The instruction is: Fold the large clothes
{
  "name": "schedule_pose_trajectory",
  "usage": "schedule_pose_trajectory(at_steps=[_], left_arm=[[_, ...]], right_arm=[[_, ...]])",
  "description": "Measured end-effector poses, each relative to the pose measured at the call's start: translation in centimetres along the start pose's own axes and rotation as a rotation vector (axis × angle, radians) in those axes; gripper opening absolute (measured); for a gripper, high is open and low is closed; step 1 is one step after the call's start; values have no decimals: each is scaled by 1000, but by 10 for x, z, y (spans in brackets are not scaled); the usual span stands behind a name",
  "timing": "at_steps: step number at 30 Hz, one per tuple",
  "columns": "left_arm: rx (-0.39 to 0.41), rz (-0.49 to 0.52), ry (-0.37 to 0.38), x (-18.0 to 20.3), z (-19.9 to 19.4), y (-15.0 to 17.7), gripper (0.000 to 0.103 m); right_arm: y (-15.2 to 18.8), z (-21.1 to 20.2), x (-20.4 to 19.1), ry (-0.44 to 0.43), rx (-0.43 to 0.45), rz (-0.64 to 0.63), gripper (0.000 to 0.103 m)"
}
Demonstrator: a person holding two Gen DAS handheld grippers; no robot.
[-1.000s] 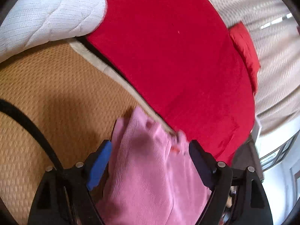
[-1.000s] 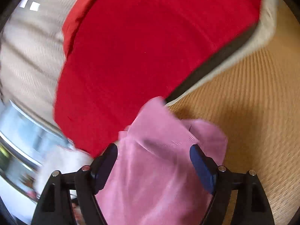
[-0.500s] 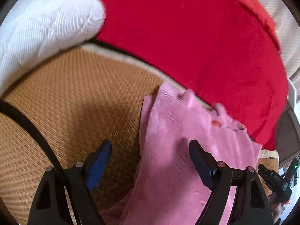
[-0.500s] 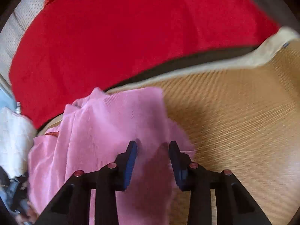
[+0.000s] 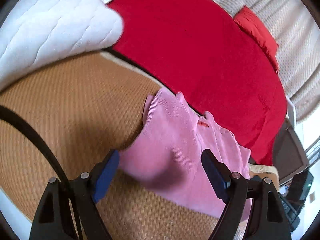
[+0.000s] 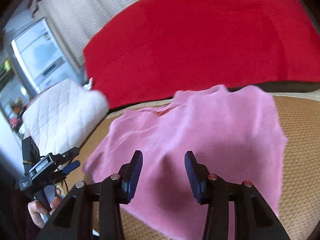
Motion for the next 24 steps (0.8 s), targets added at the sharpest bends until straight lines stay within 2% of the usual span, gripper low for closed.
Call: schedule_pose_trajectory(at_steps=[2,6,8,9,10,11,12,15,16,19,20,22,23,24], left_arm=[[-22,-52,9,-9,1,6,84],[-34,-157,13,-25,10,14,84],[-25,-174,21,-27,12,14,83],[-25,-164,23,-27,13,16,83],[-28,-144,26,-23,16,18,78],[-29,-130,27,-19,19,23,66],[-27,-110,30,-13,20,24,63],[0,-79,40,0,22,20,63],[3,-75,44,3,21,20,64],[-5,-72,55,11,26,18,76],[-8,-64,46,13,29,19,76],[4,-40,16,15,33,17,76],[11,-27,-11,15,37,12,76],[14,-8,-54,13,40,13,76]], right_arm=[[4,10,-10,-28,-2,-1,45],[10,33,-25,-32,-11,-24,43],[28,58,-11,41,-113,-14,42],[39,70,-4,38,-164,14,40],[41,75,2,17,-155,52,36],[38,73,4,9,-147,66,35],[37,73,4,-5,-164,77,35],[31,60,13,-29,-130,134,35],[27,54,18,-11,-110,143,35],[15,28,41,65,-31,145,35],[16,24,50,87,-28,154,36],[27,29,69,119,-74,206,38],[39,38,78,114,-133,241,37],[46,45,82,82,-152,270,38]])
Point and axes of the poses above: each gripper's, at about its wrist camera, not at the fingertips, and z roughly the way its jaws point, x to its right, y to its underside, the point moved 9 cm from there along z, roughly the way its jaws point, and after that the axes turned 15 degrees about -z, right-handed, at the moved point
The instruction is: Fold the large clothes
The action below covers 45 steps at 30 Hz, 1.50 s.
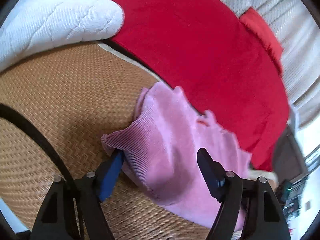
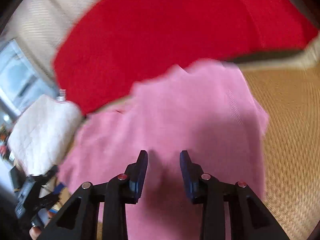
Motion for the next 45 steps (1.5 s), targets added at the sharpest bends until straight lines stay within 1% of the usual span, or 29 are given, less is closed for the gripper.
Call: schedule_pose_trajectory(at_steps=[1,2,4,6,8,9,10,11,12,14,16,18,19,20,21,22,24,26,28,30,33,35,36,37,38,39,41,44,45], left_arm=[[2,21,-52,-2,4,1,76],[10,31,-78,-4,5,2,76],[79,81,-104,3,-2,-1,76],[165,188,-153,18,-8,-7,76],[221,258,-159,32,-13,-12,76],[226,284,-130,45,-12,-13,77],[208,298,-99,55,-8,-12,79],[184,309,-77,62,-3,-8,83],[135,327,-55,70,10,-2,83],[33,348,-43,79,40,9,83],[-85,362,-62,78,75,24,83],[-135,391,-136,69,97,34,83],[-127,429,-160,68,102,36,83],[-115,469,-175,70,105,38,86],[-106,520,-197,72,110,40,87],[-106,541,-212,73,112,42,89],[-100,552,-225,75,113,43,89],[-88,539,-216,78,109,41,89],[-51,510,-174,83,96,34,89],[-10,504,-129,89,79,29,89],[5,522,-105,92,65,29,89],[-29,515,-122,86,72,32,89],[-66,504,-139,78,75,36,89],[-116,502,-172,68,83,43,89],[-136,520,-201,64,85,49,89],[-130,569,-228,67,88,55,89],[-109,618,-248,72,88,58,89],[-102,601,-240,75,83,55,89],[-71,583,-230,76,72,49,89]], right_arm=[[-1,-2,2,-12,19,13,37],[-3,-6,1,-18,17,17,37],[-9,-16,-3,-31,40,6,38],[-17,-25,-6,-41,81,7,38],[-29,-30,-12,-52,120,-6,38],[-34,-32,-15,-66,140,-8,39],[-39,-33,-17,-78,151,-2,42],[-43,-32,-18,-93,157,12,59],[-48,-30,-17,-104,167,38,72],[-55,-26,-15,-101,187,61,72],[-60,-20,-8,-60,177,53,72],[-59,-6,2,-27,140,55,70],[-54,1,10,-19,110,60,70],[-49,14,17,-3,52,74,69],[-43,22,23,2,9,90,61],[-40,29,28,-6,-8,107,58],[-45,25,27,-20,8,114,58],[-47,17,25,8,34,88,58],[-48,7,20,51,60,40,58],[-49,-10,11,63,104,-4,58],[-48,-29,5,91,140,-45,58],[-40,-29,1,75,111,-44,58],[-34,-22,1,67,80,-39,58],[-29,-15,1,69,48,-36,58],[-20,-3,2,79,-1,-35,58],[-16,3,3,86,-20,-41,58],[-19,3,0,105,-6,-63,58],[-25,-7,-6,95,31,-54,58],[-28,-8,-9,85,42,-62,58]])
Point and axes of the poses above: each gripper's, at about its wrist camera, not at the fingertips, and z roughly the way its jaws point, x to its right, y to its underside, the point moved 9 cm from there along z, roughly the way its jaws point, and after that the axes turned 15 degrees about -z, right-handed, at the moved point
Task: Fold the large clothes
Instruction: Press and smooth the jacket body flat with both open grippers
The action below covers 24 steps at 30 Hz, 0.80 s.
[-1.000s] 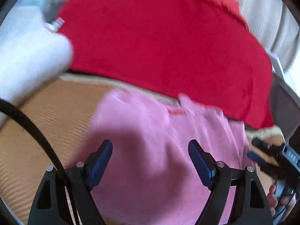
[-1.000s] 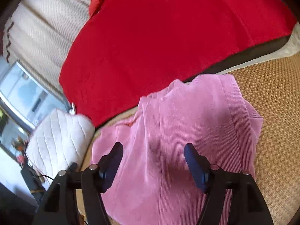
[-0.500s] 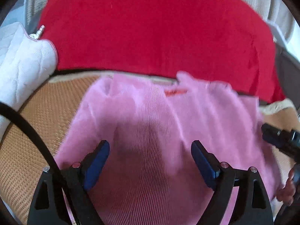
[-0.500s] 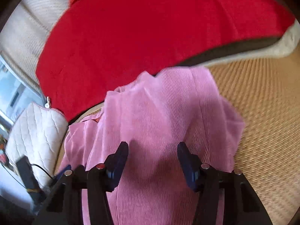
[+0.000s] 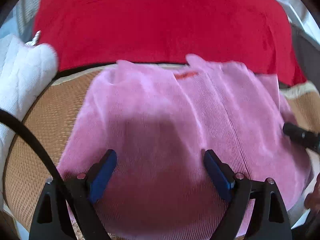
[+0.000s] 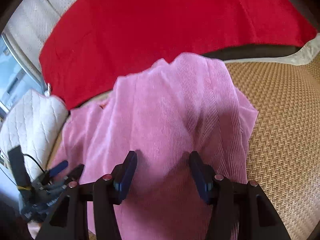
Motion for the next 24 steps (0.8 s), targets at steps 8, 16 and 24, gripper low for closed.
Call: schedule_pose_trajectory(at_steps=[8,16,24], left_arm=[[84,-24,-95,-33,-11,-16,89],[44,35,-166,-39,9,-5,91],[50,6,-164,-42,0,1,91]], right_arm=[[-12,-4,-55,-88,73,-122,58],[-5,6,-64,-34,28,-153,60],[-8,-35,-26,19,93,-78,60]])
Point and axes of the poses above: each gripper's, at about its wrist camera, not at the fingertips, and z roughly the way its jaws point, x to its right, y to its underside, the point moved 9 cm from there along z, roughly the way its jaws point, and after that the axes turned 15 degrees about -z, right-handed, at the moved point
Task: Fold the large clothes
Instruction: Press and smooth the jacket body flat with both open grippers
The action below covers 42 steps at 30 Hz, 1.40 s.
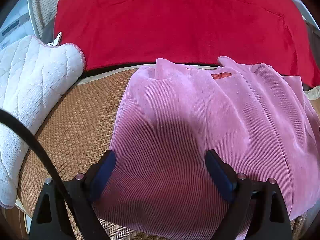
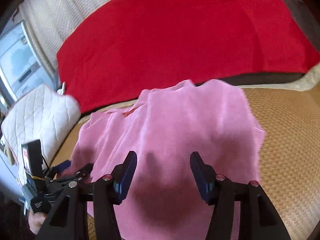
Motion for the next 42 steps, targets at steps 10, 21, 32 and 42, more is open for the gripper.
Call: schedule_pose_trajectory(at_steps=[10,21,32,42], left_arm=[[34,4,-13,1,3,-1,93],[50,-1,3,-3,7,2,97],[-1,-7,44,-10,11,16,97],[-20,-34,67,-12,4,28,97]], right_arm=[[27,23,23,-4,-142,39,60],[22,36,17,17,-128,-11,62],[21,42,17,34,-82,-65,64],[16,55,20,56,-6,-162,71]])
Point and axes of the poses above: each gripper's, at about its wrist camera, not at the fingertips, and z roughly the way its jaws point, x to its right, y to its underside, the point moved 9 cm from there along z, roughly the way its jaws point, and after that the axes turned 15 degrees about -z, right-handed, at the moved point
